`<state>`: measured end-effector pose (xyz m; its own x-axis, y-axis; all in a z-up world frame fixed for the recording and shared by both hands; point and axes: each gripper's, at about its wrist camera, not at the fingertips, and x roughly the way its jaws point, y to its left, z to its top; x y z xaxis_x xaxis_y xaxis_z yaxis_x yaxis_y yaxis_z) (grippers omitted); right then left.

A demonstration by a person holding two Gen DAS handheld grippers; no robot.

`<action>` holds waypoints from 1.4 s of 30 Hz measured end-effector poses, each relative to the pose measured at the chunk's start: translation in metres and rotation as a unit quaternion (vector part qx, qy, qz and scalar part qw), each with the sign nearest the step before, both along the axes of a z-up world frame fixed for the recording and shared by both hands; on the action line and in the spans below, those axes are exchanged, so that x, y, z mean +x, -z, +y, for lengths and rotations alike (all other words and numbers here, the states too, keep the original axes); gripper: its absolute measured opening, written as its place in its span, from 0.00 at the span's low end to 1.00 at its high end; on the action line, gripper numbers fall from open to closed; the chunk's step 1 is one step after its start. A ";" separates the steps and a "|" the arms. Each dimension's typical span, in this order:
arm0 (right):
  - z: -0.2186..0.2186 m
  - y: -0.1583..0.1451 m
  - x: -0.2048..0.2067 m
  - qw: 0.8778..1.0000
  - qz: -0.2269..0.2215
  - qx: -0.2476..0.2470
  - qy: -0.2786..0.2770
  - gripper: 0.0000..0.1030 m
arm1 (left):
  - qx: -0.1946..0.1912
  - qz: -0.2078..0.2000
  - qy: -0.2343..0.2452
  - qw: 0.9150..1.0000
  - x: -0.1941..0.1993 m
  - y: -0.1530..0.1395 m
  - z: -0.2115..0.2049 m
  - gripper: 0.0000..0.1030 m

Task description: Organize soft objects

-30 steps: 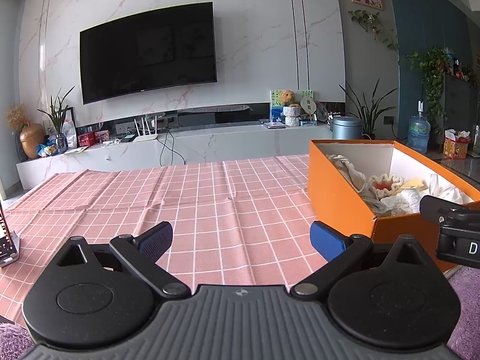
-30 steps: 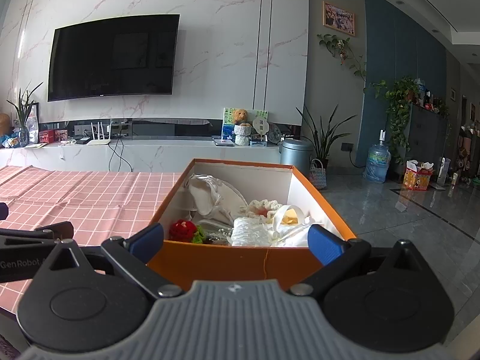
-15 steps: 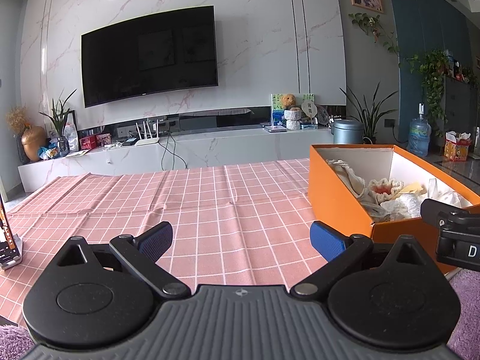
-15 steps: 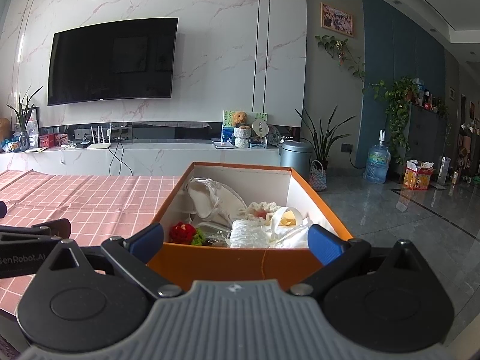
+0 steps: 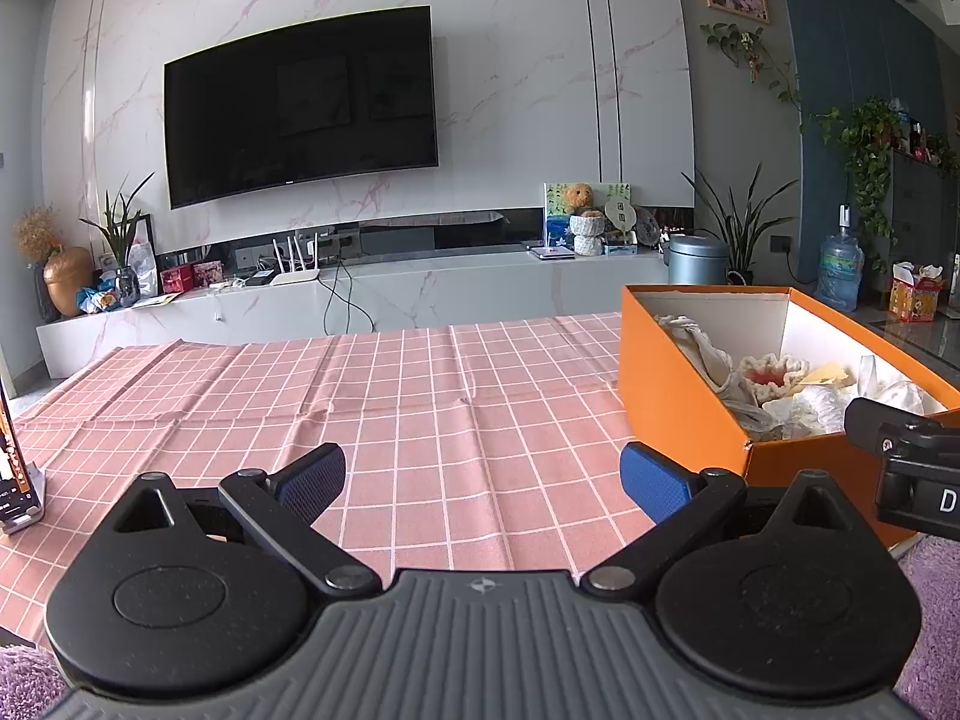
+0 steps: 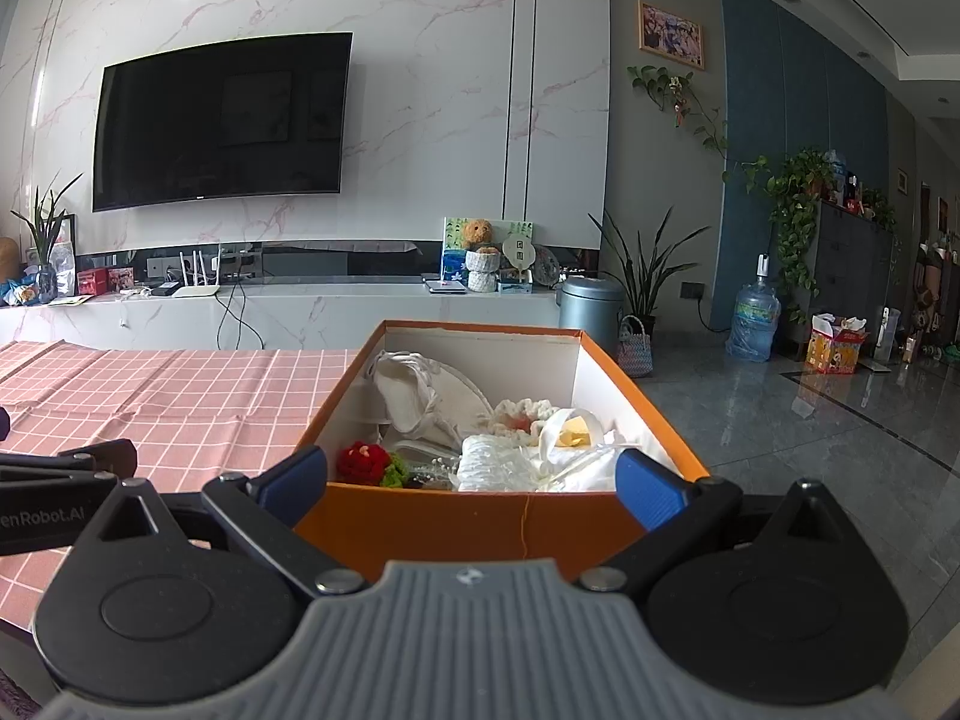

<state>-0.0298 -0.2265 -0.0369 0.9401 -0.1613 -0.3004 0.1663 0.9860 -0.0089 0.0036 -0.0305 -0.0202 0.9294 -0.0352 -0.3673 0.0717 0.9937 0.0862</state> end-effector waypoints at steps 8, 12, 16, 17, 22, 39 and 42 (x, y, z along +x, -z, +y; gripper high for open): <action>0.000 0.002 0.002 1.000 0.003 0.003 0.002 0.97 | -0.001 0.000 -0.001 1.000 0.000 0.000 0.000 1.00; 0.000 0.003 0.001 1.000 0.003 0.004 0.003 0.97 | -0.001 0.000 -0.001 1.000 0.000 0.000 0.000 1.00; 0.000 0.003 0.001 1.000 0.003 0.004 0.003 0.97 | -0.001 0.000 -0.001 1.000 0.000 0.000 0.001 1.00; 0.000 0.003 0.001 1.000 0.003 0.005 0.004 0.97 | -0.001 0.000 -0.001 1.000 0.000 0.000 0.001 1.00; 0.000 0.003 0.001 1.000 0.002 0.005 0.003 0.97 | -0.001 0.000 -0.001 1.000 0.000 0.000 0.001 1.00; 0.000 0.002 -0.001 1.000 0.001 0.005 0.005 0.97 | -0.002 0.000 -0.001 1.000 0.000 0.000 0.001 1.00; 0.000 0.002 0.000 1.000 0.001 0.005 0.004 0.97 | -0.002 -0.001 -0.001 1.000 0.000 0.000 0.001 1.00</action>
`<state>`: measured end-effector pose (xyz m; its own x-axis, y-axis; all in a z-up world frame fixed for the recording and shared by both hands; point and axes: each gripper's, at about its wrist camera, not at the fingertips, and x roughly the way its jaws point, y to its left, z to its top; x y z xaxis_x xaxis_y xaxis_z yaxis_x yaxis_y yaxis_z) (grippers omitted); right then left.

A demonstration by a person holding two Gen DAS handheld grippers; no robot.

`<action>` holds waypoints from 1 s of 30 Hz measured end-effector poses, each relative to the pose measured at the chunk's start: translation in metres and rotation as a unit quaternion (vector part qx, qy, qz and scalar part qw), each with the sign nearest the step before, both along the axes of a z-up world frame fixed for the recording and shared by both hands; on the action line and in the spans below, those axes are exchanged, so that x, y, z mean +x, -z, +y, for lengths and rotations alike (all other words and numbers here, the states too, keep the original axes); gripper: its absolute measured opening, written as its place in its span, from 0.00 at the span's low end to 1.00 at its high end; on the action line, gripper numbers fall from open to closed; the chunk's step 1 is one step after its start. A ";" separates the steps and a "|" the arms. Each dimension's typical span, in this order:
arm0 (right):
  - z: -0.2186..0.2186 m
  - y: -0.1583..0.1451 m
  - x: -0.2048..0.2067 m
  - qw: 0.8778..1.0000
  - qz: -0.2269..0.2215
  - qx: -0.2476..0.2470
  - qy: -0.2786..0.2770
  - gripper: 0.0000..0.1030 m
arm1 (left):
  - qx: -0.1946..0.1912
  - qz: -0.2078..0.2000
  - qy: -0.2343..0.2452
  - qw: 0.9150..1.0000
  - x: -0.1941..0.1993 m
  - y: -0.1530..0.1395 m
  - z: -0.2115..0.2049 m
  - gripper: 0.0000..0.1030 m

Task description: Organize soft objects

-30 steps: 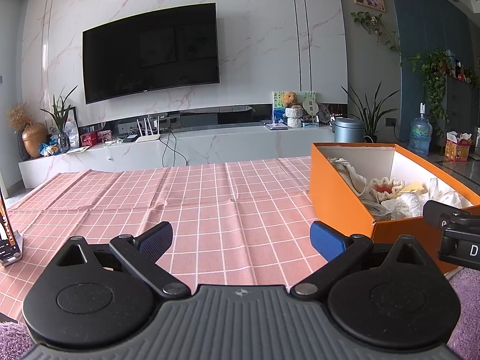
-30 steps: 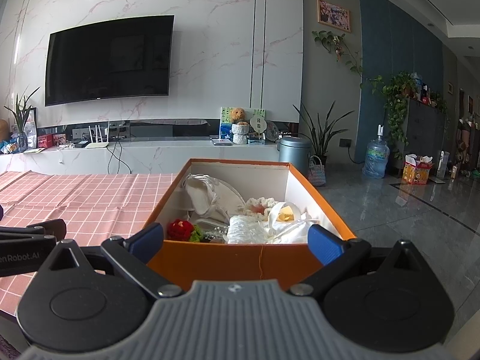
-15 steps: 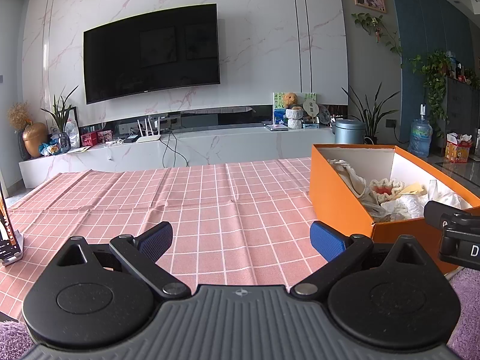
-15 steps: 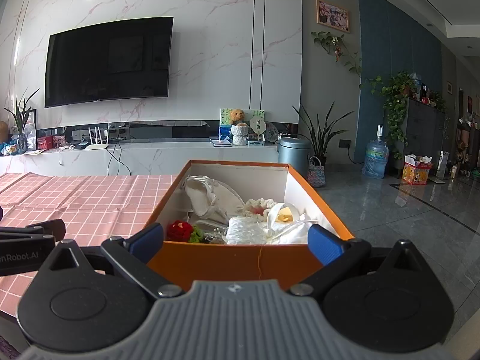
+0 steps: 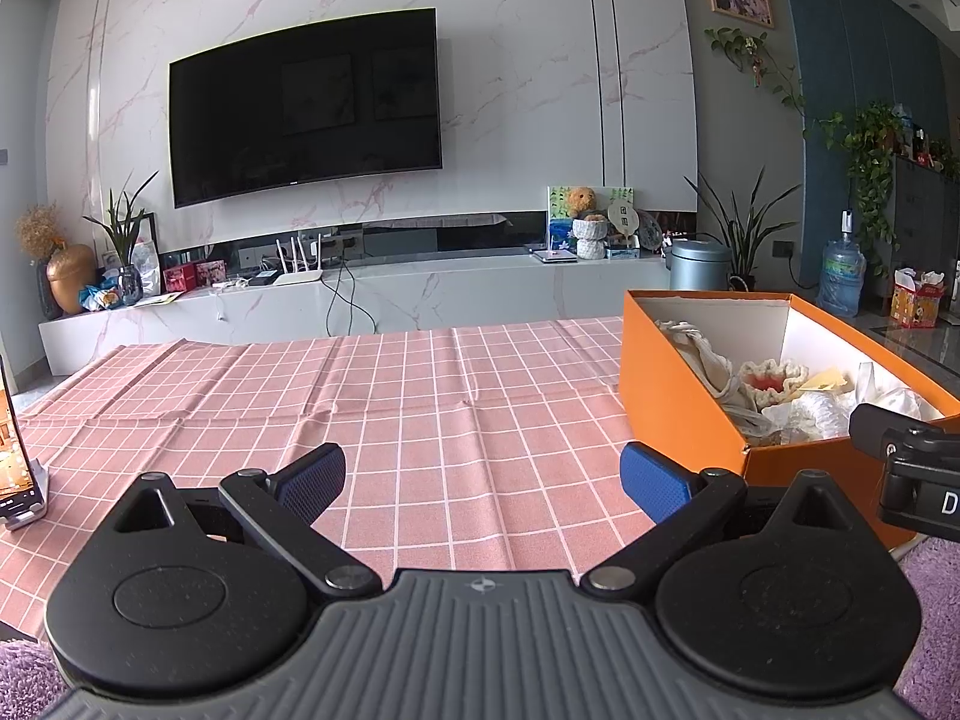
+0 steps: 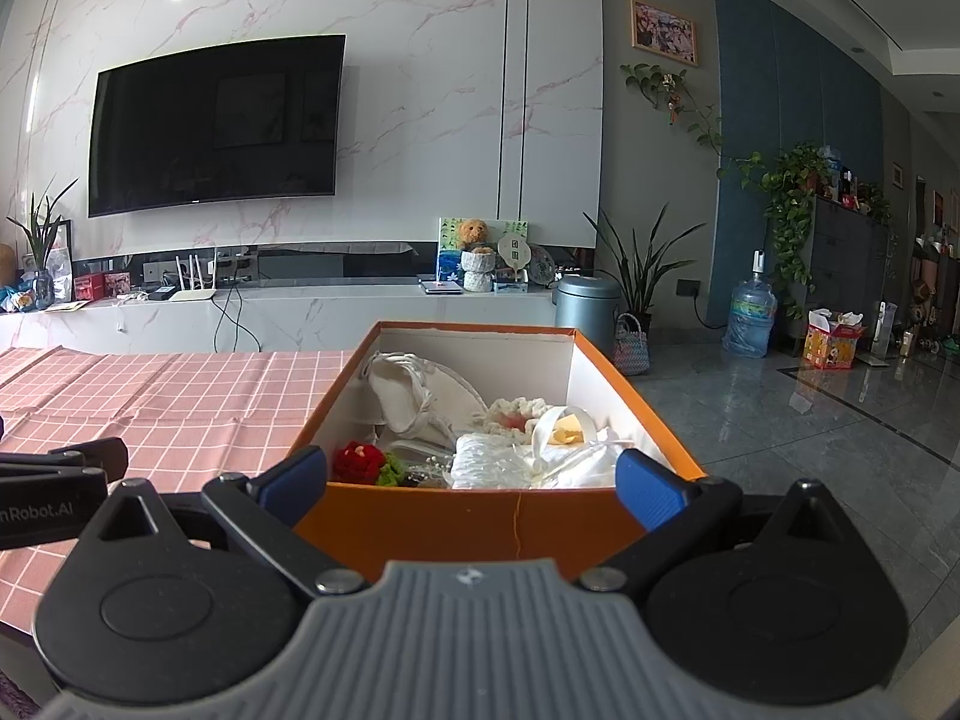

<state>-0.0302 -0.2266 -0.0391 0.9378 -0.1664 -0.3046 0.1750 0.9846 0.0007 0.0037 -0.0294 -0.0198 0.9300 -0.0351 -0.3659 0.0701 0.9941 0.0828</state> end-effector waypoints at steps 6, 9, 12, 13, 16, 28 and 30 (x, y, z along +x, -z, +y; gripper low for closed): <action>0.000 0.000 0.000 1.000 0.000 0.000 0.000 0.97 | 0.000 0.000 0.000 1.000 0.000 0.000 0.000 1.00; 0.000 0.000 0.000 1.000 0.000 0.000 0.000 0.97 | 0.000 0.001 0.000 1.000 0.000 0.000 0.000 1.00; 0.000 0.000 0.000 1.000 0.000 0.000 0.000 0.97 | 0.000 0.000 0.000 1.000 0.000 0.000 0.000 1.00; 0.000 0.000 0.000 1.000 -0.001 0.000 0.000 0.97 | 0.000 0.000 0.000 1.000 0.000 0.000 0.000 1.00; 0.000 0.001 0.000 1.000 -0.001 0.000 0.001 0.97 | -0.001 -0.002 -0.001 1.000 -0.002 -0.001 0.001 1.00; 0.002 -0.003 -0.003 1.000 -0.001 -0.001 0.000 0.97 | 0.000 -0.002 -0.001 1.000 -0.005 -0.002 0.000 1.00; 0.003 -0.003 -0.004 1.000 0.001 -0.002 -0.001 0.97 | 0.000 -0.002 -0.002 1.000 -0.005 -0.002 0.000 1.00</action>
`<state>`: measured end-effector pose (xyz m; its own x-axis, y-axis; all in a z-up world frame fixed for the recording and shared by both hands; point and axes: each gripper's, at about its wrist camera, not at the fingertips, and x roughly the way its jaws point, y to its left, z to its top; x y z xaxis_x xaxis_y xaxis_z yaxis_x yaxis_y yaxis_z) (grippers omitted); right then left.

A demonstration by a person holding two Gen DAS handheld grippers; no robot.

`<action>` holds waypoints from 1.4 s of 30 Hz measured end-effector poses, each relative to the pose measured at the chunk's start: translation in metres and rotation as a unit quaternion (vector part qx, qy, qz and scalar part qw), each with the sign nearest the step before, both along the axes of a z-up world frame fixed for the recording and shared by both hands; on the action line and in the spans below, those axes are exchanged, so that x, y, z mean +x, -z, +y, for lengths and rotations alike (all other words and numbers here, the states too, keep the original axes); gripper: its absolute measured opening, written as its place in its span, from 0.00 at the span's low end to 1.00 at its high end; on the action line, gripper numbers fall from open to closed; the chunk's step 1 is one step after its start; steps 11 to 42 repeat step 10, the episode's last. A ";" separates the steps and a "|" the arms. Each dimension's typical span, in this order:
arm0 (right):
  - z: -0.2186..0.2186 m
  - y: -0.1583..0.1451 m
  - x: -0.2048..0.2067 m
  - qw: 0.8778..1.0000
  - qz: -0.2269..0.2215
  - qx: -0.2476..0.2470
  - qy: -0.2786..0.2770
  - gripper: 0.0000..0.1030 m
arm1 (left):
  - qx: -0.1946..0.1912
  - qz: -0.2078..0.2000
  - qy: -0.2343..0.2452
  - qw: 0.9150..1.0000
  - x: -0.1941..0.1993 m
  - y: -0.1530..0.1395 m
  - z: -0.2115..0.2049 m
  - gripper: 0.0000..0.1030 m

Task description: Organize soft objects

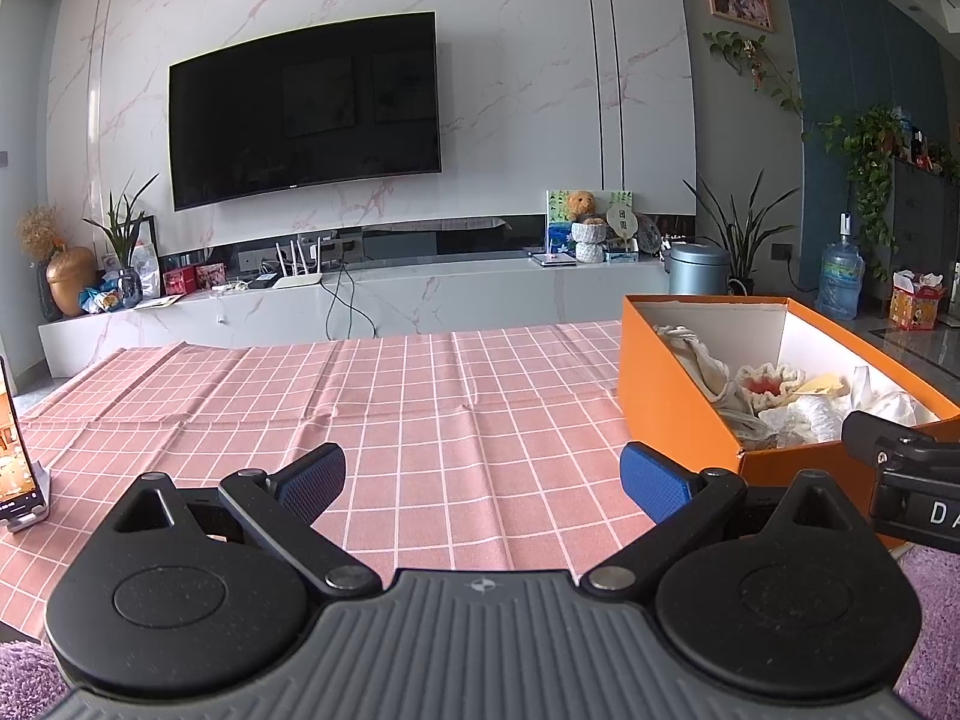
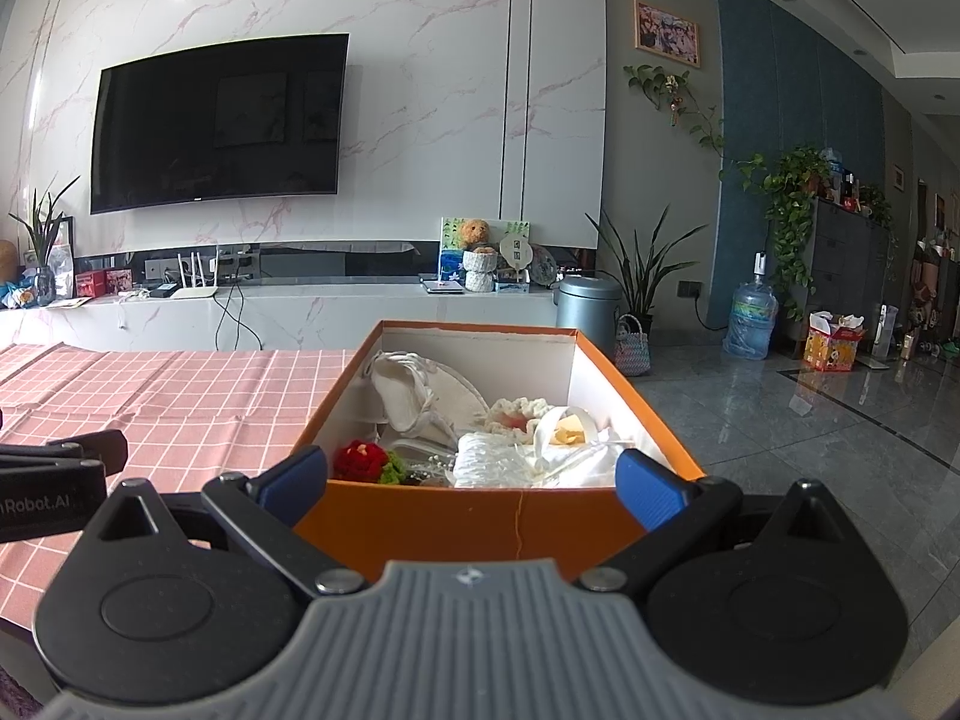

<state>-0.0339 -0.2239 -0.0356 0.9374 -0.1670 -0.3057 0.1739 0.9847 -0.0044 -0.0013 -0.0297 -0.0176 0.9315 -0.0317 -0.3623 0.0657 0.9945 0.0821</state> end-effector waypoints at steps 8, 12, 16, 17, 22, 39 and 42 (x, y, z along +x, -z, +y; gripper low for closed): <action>0.001 0.000 -0.001 1.000 0.001 0.000 -0.001 0.97 | -0.001 0.001 0.002 1.000 -0.004 -0.004 -0.006 1.00; 0.001 0.000 -0.001 1.000 0.002 0.001 0.000 0.97 | -0.001 0.000 0.002 1.000 -0.005 -0.004 -0.006 1.00; 0.001 0.000 -0.001 1.000 0.002 0.001 0.000 0.97 | -0.001 0.000 0.002 1.000 -0.005 -0.004 -0.006 1.00; 0.001 0.000 -0.001 1.000 0.002 0.001 0.000 0.97 | -0.001 0.000 0.002 1.000 -0.005 -0.004 -0.006 1.00; 0.001 0.000 -0.001 1.000 0.002 0.001 0.000 0.97 | -0.001 0.000 0.002 1.000 -0.005 -0.004 -0.006 1.00; 0.001 0.000 -0.001 1.000 0.002 0.001 0.000 0.97 | -0.001 0.000 0.002 1.000 -0.005 -0.004 -0.006 1.00; 0.001 0.000 -0.001 1.000 0.002 0.001 0.000 0.97 | -0.001 0.000 0.002 1.000 -0.005 -0.004 -0.006 1.00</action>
